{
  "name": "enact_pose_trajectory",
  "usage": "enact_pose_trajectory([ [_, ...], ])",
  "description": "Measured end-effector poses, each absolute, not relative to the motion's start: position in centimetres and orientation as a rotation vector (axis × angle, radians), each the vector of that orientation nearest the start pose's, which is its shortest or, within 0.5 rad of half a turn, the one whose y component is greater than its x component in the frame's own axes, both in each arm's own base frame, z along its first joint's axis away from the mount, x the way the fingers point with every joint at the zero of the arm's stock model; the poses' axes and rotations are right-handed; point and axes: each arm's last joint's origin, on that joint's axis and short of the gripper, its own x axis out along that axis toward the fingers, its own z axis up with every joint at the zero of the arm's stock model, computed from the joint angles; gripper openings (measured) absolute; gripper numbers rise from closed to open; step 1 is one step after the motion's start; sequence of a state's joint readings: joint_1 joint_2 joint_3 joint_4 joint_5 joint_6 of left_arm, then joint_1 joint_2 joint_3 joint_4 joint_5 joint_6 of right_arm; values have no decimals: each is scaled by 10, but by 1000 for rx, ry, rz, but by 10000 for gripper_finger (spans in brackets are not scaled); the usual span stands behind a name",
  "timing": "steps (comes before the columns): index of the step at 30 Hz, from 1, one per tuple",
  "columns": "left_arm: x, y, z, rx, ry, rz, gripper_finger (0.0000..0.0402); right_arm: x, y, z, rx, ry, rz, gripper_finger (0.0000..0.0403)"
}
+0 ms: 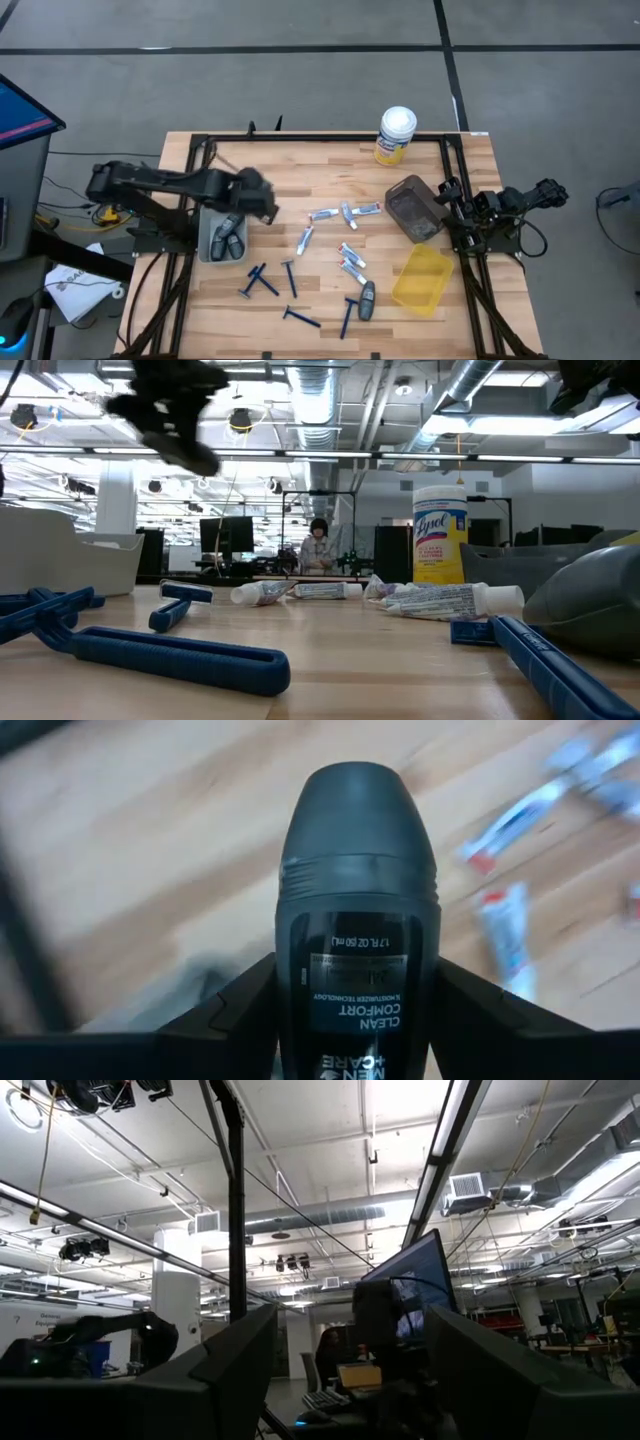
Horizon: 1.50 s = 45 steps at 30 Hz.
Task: Pick & Place Travel size toiletries
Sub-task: Put the gray deodorant into the gray bin
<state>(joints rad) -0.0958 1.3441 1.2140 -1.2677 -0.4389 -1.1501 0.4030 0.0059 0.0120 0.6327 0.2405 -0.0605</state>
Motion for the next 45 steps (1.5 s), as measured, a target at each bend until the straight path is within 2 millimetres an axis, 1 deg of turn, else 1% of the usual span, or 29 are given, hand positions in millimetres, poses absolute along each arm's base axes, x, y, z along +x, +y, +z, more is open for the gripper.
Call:
enact_pose_trajectory([
  [4, 205, -31, 297, -579, 1081, 1058, 192, 74, 24, 224, 144, -611, 138, 244],
  [7, 197, -42, 297, -572, 1142, 1062, 192, 74, 24, 224, 143, -610, 138, 244],
  [9, 195, -45, 293, -583, 1169, 1064, 192, 74, 24, 224, 143, -610, 138, 244],
  [13, 188, -46, 272, -622, 1285, 1098, 192, 74, 24, 224, 143, -609, 138, 244],
  [19, 170, -44, 233, -641, 1497, 1176, 198, 74, 24, 224, 143, -610, 138, 244],
  [22, 163, -43, 221, -642, 1563, 1206, 201, 74, 24, 224, 143, -609, 138, 244],
  [24, 160, -42, 216, -636, 1579, 1216, 198, 74, 24, 224, 143, -609, 138, 244],
  [28, 158, -39, 211, -649, 1591, 1237, 198, 74, 24, 224, 143, -610, 138, 244],
  [37, 161, -25, 211, -688, 1552, 1297, 252, 74, 24, 224, 143, -609, 138, 244],
  [45, 164, -17, 212, -721, 1535, 1319, 281, 74, 24, 224, 145, -614, 138, 244],
])
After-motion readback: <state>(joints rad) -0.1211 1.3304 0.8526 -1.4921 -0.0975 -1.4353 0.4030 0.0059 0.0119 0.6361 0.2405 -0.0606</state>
